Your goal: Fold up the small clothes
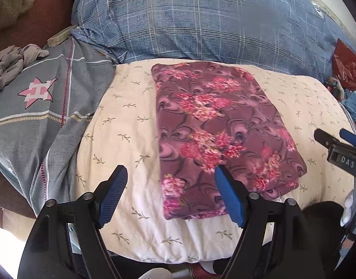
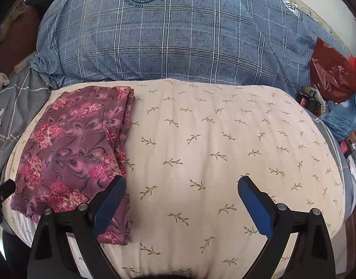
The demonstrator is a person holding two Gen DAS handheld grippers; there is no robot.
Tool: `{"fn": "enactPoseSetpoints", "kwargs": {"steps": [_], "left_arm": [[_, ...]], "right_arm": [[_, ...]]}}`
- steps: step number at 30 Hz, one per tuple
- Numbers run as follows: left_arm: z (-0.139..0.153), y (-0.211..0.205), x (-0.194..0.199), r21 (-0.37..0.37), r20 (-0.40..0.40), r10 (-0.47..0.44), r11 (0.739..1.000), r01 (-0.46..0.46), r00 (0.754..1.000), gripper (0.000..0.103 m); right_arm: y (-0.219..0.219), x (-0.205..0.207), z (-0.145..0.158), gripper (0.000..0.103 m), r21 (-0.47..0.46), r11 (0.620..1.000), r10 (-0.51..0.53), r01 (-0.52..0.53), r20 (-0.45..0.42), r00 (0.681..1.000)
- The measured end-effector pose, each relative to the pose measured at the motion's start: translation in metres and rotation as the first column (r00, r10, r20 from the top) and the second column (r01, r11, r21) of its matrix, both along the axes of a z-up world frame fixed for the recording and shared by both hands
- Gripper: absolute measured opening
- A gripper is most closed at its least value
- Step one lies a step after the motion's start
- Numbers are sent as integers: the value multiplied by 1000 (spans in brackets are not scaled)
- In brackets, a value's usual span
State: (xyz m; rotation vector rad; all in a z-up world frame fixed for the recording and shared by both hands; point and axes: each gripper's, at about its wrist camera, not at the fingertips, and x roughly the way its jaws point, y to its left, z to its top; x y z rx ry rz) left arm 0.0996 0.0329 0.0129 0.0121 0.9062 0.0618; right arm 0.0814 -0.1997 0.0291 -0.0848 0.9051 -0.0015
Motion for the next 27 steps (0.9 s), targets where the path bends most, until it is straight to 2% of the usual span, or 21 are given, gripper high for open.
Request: {"fn": "enactPoseSetpoints", "kwargs": {"steps": [7,12,27], "left_arm": [[1,-7,-8,-17,2,-38,999,38,999,77],[-3,-12,-10,2,-9,-63,998,63,998,77],[1,-24,-11,-20,3,-104,994,104,995,80]], "right_arm": [[-2,-4,3,98,13,1000,-11,10,28,1000],[-3,-2,2,98,13,1000,-7,6,22,1000],[-3,0,-1,98,19,1000,-19,19,4,1000]]}}
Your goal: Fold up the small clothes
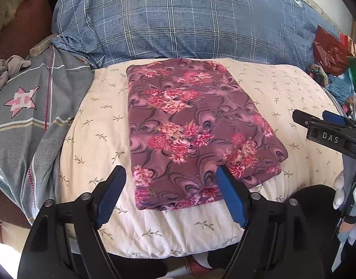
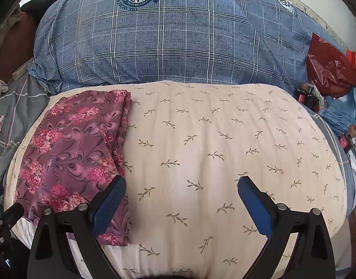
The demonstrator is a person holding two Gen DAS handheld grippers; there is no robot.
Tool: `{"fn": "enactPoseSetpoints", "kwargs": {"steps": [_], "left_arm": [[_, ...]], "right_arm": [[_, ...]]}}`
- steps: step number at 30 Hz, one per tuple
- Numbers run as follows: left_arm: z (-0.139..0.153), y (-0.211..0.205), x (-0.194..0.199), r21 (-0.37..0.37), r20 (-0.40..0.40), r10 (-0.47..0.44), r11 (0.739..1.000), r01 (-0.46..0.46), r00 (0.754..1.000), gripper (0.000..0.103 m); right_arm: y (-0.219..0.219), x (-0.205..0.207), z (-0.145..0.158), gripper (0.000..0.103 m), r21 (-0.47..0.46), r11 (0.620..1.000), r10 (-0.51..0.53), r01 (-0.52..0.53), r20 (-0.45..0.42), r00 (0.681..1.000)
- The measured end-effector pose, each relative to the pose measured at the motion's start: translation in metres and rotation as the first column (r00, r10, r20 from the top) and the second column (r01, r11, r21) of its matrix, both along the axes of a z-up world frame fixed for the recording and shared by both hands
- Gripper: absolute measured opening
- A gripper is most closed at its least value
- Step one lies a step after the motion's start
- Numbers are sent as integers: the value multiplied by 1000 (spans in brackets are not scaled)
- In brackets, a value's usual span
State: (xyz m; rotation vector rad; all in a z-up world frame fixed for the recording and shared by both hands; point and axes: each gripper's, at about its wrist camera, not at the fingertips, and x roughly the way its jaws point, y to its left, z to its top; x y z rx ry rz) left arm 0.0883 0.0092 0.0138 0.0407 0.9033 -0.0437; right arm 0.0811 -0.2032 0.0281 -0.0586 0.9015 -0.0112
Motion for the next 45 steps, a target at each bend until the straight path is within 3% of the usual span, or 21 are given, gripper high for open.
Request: {"fn": "enactPoseSetpoints", "kwargs": {"steps": [9,20,30,45], "left_arm": [[1,-2,2,12,7,1,1000,-1,1000,80],[9,-2,0,20,46,12,1000,-13,999,80],[13,-6,-15,-1,71,8,1000,-8,997,80],[16,-23,-33,14,97,-14,1000,12,995,82]], "right_arm": [[2,-2,1,98,-9,1000,-2,3,12,1000],[0,-24,22,98,20,1000,20,-22,113,993],[0,-62,28,98,-16,997,70,-69,114,991],[-5,-72,36,98,3,998,60,-61,136,989]]}}
